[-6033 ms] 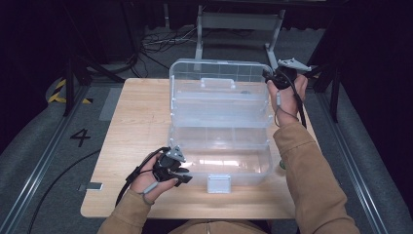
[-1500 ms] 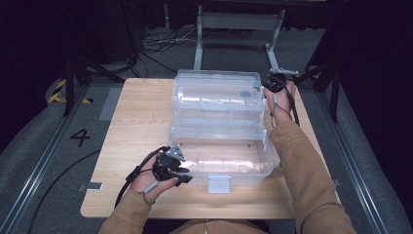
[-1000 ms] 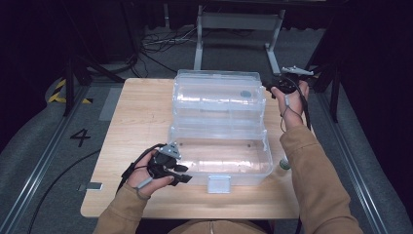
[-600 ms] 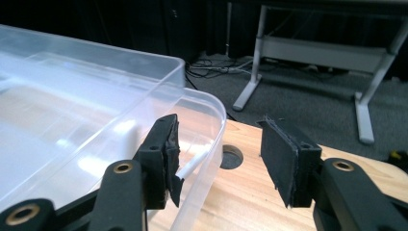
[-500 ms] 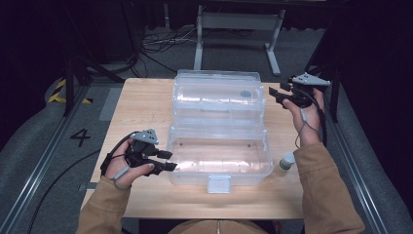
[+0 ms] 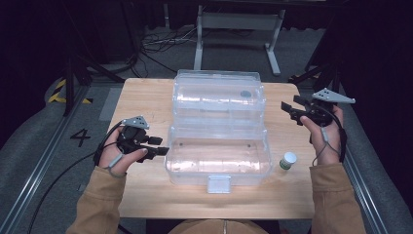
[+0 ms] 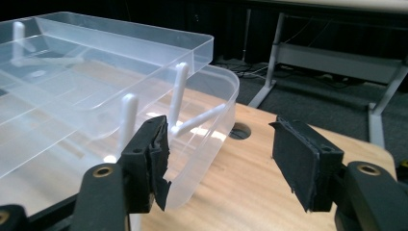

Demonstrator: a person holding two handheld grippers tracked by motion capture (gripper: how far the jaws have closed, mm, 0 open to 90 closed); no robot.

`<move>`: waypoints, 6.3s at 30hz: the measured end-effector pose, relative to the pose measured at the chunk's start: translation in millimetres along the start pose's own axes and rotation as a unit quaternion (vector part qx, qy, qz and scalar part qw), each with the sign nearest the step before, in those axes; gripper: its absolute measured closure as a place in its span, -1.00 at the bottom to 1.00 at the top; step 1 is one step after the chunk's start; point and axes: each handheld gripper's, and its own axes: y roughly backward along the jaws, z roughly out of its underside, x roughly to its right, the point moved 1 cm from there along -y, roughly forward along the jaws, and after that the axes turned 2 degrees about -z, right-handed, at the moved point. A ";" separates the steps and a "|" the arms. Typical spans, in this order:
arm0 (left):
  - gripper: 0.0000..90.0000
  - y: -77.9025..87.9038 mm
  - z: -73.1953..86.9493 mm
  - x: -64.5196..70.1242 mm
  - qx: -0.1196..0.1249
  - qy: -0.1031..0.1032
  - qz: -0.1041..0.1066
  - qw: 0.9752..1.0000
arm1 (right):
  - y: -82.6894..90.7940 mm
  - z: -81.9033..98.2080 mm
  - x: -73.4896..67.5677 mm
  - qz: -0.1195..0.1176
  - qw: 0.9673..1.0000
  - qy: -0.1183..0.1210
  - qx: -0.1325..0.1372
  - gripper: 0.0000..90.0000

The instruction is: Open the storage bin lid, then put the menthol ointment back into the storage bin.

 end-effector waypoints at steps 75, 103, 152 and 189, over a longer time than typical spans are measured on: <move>0.05 6.7 -2.1 -28.6 0.010 0.066 -0.040 0.997 | 52.9 23.9 -16.9 -0.141 0.950 0.054 -0.273 0.04; 0.05 6.8 -1.1 -29.3 0.007 0.067 -0.044 0.997 | 22.8 50.3 -15.5 -0.140 0.916 0.073 -0.369 -0.06; 0.05 6.1 0.0 -30.5 0.004 0.068 -0.044 0.997 | -7.2 82.3 -12.0 -0.135 0.871 0.098 -0.462 0.12; 0.05 17.9 20.6 -28.4 -0.001 0.090 -0.061 0.994 | 13.4 33.3 -29.4 -0.149 0.889 0.118 -0.417 0.13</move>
